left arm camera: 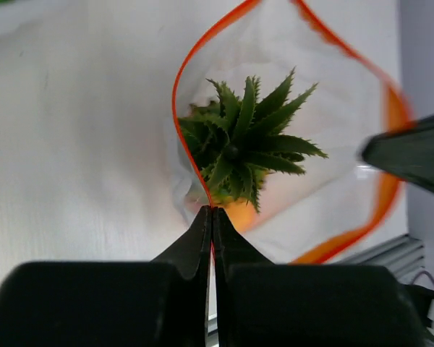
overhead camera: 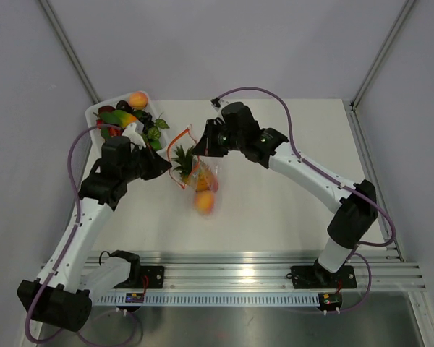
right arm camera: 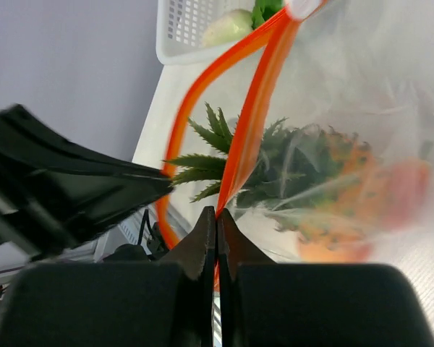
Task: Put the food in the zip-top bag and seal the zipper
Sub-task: Adjust the zipper food storage bag at the center of the board.
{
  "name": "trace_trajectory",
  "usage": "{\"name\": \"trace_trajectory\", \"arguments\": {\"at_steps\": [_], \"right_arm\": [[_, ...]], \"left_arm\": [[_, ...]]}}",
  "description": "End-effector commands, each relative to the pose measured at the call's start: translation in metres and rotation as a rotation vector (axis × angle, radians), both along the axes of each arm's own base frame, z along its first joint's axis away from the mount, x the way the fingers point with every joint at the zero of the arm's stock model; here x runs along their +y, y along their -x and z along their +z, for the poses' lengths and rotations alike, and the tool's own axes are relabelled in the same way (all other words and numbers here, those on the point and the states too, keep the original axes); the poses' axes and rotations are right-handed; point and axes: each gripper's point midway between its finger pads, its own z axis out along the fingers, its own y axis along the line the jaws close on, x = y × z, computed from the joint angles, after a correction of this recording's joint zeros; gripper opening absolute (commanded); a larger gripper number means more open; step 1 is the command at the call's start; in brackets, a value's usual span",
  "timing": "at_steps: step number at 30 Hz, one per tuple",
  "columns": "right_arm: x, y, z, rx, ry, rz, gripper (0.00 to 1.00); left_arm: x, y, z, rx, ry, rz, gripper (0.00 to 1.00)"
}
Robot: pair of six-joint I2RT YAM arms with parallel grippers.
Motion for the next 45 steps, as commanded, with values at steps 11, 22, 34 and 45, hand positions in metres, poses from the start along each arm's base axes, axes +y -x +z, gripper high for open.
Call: {"name": "trace_trajectory", "arguments": {"at_steps": [11, 22, 34, 45], "right_arm": [[-0.026, 0.011, 0.003, -0.069, -0.032, -0.071, 0.0], [-0.023, 0.018, 0.057, -0.173, -0.018, -0.067, 0.0], [-0.022, 0.01, 0.03, -0.144, 0.082, -0.09, 0.0], [-0.028, 0.012, 0.027, -0.177, 0.128, -0.128, 0.0]], "left_arm": [[-0.033, 0.005, -0.012, 0.026, 0.147, -0.148, 0.0], [-0.042, 0.002, 0.071, -0.134, 0.141, -0.219, 0.0], [-0.051, 0.0, 0.043, -0.048, 0.133, -0.248, 0.0], [-0.061, 0.001, 0.06, -0.086, 0.18, -0.281, 0.0]]}}
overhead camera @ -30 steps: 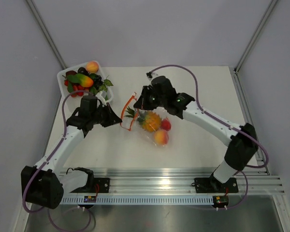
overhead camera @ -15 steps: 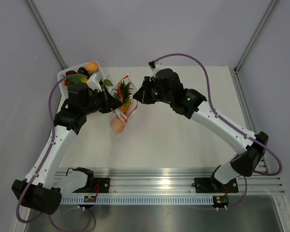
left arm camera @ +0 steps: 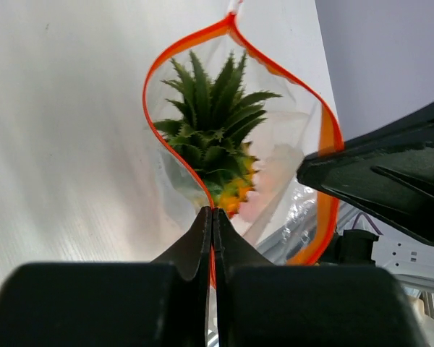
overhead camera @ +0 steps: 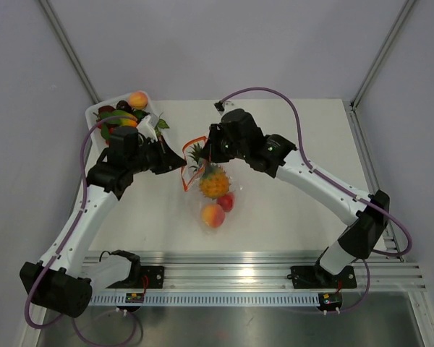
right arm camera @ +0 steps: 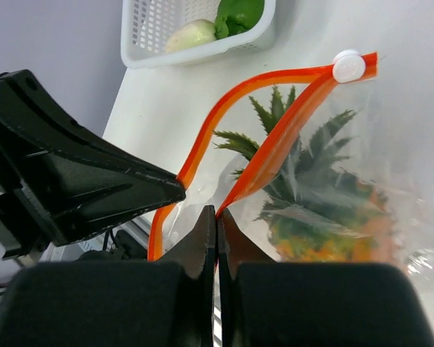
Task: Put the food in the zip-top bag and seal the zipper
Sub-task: Adjust the zipper food storage bag at the center of the board.
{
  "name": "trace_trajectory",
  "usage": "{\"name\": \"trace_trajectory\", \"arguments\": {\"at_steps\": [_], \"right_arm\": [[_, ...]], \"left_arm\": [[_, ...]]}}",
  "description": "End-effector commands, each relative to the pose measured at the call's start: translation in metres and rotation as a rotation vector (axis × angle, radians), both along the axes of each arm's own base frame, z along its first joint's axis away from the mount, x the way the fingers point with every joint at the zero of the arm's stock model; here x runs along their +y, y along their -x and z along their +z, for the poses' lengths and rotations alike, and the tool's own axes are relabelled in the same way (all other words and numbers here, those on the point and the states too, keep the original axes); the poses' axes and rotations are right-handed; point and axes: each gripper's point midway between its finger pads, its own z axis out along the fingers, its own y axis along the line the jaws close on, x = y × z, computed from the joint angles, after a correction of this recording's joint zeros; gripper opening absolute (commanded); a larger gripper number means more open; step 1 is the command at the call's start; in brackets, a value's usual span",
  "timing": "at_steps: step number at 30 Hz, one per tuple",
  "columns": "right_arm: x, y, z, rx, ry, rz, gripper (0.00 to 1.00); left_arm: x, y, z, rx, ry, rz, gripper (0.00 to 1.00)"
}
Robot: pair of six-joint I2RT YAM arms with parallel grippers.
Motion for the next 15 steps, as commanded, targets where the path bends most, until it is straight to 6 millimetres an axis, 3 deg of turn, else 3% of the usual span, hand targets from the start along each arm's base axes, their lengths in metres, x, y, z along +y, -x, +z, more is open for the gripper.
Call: {"name": "trace_trajectory", "arguments": {"at_steps": [1, 6, 10, 15], "right_arm": [[-0.006, -0.011, 0.001, -0.052, 0.032, -0.058, 0.0], [-0.005, -0.014, -0.02, -0.029, 0.06, -0.071, 0.0], [-0.004, -0.014, -0.019, -0.03, 0.06, -0.071, 0.0], [-0.009, -0.014, -0.007, -0.051, 0.043, -0.084, 0.0]], "left_arm": [[-0.014, 0.0, 0.022, -0.067, 0.068, -0.057, 0.0], [-0.017, 0.0, 0.005, -0.033, 0.047, -0.068, 0.0], [-0.014, -0.002, -0.011, -0.013, 0.011, -0.064, 0.0], [-0.018, -0.003, -0.005, -0.031, 0.003, -0.094, 0.0]]}}
